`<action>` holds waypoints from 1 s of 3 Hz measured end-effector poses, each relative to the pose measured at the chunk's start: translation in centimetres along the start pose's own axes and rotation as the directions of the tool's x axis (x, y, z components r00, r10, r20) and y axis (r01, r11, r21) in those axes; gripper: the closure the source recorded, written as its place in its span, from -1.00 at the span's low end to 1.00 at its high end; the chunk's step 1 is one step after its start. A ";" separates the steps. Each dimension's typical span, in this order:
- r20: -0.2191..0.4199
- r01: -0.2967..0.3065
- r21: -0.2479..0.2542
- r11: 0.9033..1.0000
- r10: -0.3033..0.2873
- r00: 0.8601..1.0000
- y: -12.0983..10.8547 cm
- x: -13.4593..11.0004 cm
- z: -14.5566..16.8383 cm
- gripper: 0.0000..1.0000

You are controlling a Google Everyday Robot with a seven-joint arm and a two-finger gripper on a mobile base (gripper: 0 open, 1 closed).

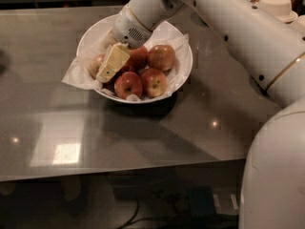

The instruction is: Pick apple from white bowl

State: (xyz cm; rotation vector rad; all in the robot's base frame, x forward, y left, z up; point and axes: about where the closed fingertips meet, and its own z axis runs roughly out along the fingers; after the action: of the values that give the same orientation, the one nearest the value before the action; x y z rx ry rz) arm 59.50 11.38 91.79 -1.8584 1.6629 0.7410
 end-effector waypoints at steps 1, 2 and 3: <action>-0.001 -0.007 -0.004 1.000 0.007 1.000 -0.1 0.2 0.4 -0.48; -0.001 -0.022 -0.010 1.000 0.022 1.000 -0.2 0.7 0.9 -0.46; -0.003 -0.040 -0.012 0.999 0.040 0.999 -0.2 1.4 1.3 -0.07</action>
Offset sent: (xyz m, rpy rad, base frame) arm 0.0050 -0.0025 -0.0213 -0.0053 0.0412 -0.0269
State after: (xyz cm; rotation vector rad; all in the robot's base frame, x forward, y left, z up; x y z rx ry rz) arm 59.76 11.33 89.84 -1.8402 1.7051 0.7662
